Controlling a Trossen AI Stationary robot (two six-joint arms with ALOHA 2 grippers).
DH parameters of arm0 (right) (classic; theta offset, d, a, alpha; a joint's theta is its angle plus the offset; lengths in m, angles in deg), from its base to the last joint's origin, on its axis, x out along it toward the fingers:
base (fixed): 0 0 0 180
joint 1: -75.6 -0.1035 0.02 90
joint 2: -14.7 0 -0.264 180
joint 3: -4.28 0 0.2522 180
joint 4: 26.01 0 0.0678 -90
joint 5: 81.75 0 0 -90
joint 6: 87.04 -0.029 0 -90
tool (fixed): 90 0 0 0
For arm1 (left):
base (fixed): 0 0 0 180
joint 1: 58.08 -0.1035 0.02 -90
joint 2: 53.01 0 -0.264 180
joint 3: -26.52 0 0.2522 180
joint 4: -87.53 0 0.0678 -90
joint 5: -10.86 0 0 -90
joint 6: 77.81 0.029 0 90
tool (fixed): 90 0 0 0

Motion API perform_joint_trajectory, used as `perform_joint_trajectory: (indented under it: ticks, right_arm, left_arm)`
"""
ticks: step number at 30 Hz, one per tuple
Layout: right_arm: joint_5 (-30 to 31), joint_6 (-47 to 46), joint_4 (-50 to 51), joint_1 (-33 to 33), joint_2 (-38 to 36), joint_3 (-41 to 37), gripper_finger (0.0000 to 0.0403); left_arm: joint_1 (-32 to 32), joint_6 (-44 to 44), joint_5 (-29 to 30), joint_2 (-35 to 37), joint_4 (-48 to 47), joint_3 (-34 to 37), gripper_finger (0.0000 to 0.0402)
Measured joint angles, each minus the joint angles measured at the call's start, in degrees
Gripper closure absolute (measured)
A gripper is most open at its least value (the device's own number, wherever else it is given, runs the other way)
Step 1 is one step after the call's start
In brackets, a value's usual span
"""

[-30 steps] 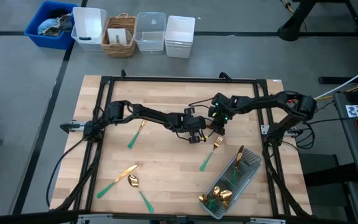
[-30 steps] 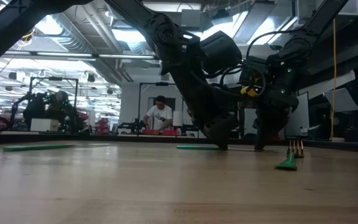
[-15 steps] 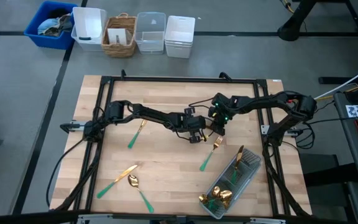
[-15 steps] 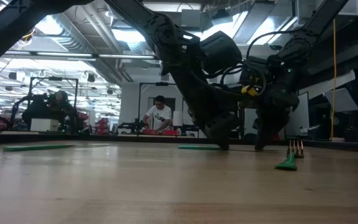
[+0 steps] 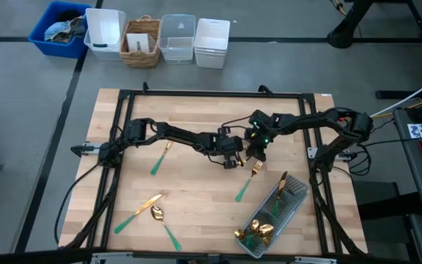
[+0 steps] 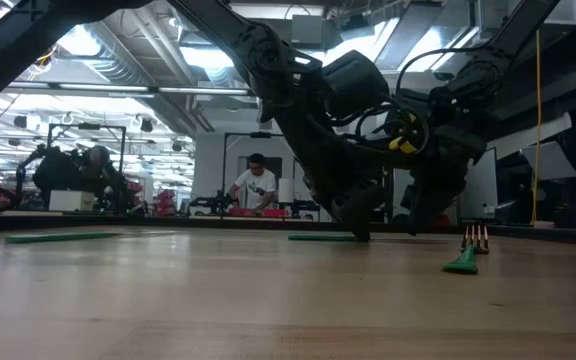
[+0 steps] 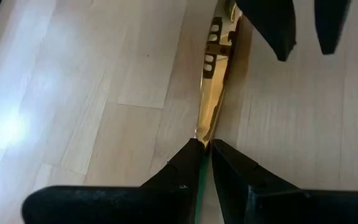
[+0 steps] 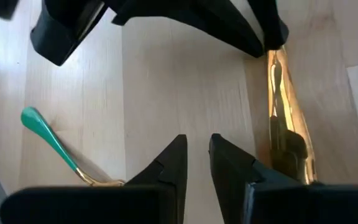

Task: Sort silverware
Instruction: Put the top right table knife into the utensil organizer

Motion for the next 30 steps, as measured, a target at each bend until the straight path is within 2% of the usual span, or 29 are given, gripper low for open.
perform_joint_trajectory:
  ticks: [5,9,16,24,27,30]
  right_arm:
    - [0.04,0.03,0.02,0.0,0.0,0.0,0.0334]
    - [0.07,0.02,0.02,0.02,0.0,0.0,0.0334]
    - [0.11,0.04,0.17,0.02,0.0,0.02,0.0334]
    - [0.26,0.24,0.22,0.04,0.0,0.04,0.0334]
    - [0.29,0.24,0.22,0.04,0.0,0.04,0.0334]
    - [0.28,0.26,0.22,0.04,0.0,0.04,0.0334]
  left_arm:
    - [-0.14,3.51,-4.16,0.0,1.88,0.0,0.0367]
    - [-1.18,2.11,-6.99,0.0,2.2,-0.02,0.0367]
    - [-3.79,1.1,-16.24,-2.18,3.01,-0.33,0.0355]
    - [-4.04,-0.4,-16.92,-3.47,2.94,-0.35,0.0307]
    - [-4.02,-1.14,-17.0,-3.47,2.83,-0.32,0.0313]
    - [-4.02,-1.35,-17.26,-3.5,2.55,-0.28,0.034]
